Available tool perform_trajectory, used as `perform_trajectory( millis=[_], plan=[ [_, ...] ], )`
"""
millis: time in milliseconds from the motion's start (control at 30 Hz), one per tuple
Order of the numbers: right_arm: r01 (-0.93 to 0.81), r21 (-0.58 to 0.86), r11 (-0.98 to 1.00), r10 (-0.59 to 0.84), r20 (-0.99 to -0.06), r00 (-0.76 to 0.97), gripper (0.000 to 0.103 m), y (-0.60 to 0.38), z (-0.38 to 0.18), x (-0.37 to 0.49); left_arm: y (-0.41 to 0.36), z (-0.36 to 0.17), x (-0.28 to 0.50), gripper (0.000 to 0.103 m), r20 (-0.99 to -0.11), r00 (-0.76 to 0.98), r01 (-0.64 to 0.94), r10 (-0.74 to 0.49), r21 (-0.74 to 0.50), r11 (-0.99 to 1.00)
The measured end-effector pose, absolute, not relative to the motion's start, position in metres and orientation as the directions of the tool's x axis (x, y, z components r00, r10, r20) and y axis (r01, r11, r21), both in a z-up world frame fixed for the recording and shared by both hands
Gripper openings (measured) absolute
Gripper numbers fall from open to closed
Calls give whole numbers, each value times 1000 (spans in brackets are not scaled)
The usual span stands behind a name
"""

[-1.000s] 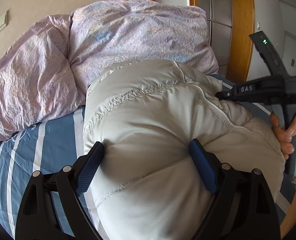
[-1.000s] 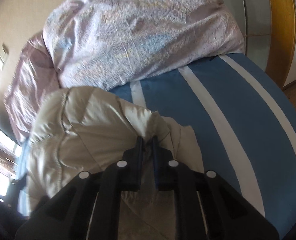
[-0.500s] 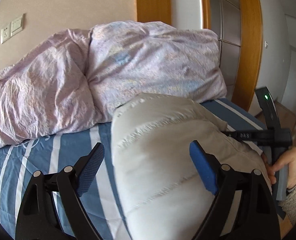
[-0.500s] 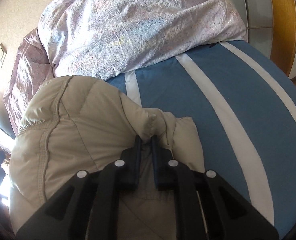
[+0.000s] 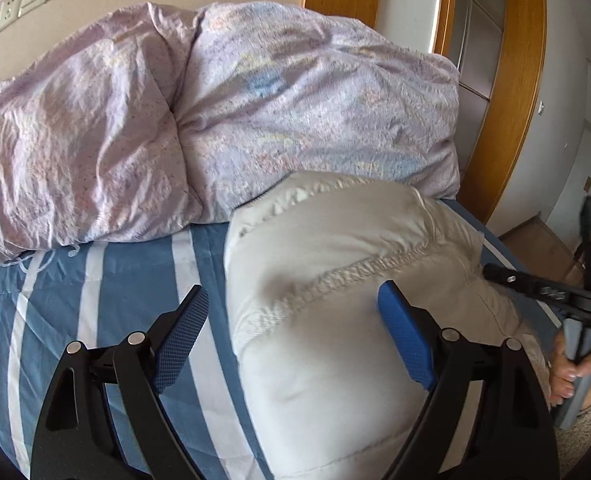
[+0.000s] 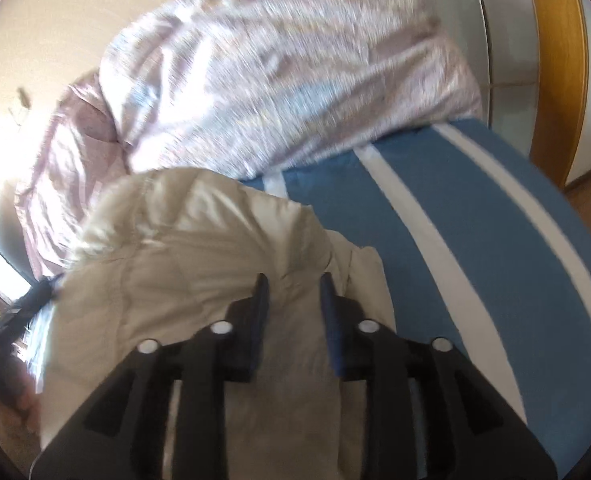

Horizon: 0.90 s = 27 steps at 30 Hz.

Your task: Fold large clothes

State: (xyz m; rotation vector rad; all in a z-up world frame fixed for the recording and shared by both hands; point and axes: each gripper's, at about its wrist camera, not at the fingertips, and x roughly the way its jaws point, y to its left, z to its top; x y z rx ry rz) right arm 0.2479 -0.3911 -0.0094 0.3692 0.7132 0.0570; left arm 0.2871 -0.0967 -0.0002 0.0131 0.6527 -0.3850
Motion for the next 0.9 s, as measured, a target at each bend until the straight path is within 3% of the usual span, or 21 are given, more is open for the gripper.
perform_trajectory(
  millis=[133, 233, 500, 900],
  plan=[
    [-16, 331, 943, 220, -589, 778, 33, -379, 3, 225, -109, -7, 287, 88, -607, 716, 374, -346, -84, 923],
    [-66, 306, 950, 257, -642, 723, 35, -368, -9, 225, -123, -12, 284, 88, -615, 716, 393, -330, -36, 919],
    [-90, 367, 926, 331, -674, 660, 37, -372, -45, 241, -132, -24, 287, 88, -626, 715, 394, -310, -5, 919],
    [-63, 374, 925, 327, -705, 629, 37, -371, -48, 248, -135, -30, 285, 89, -614, 744, 361, -264, 36, 932]
  ],
)
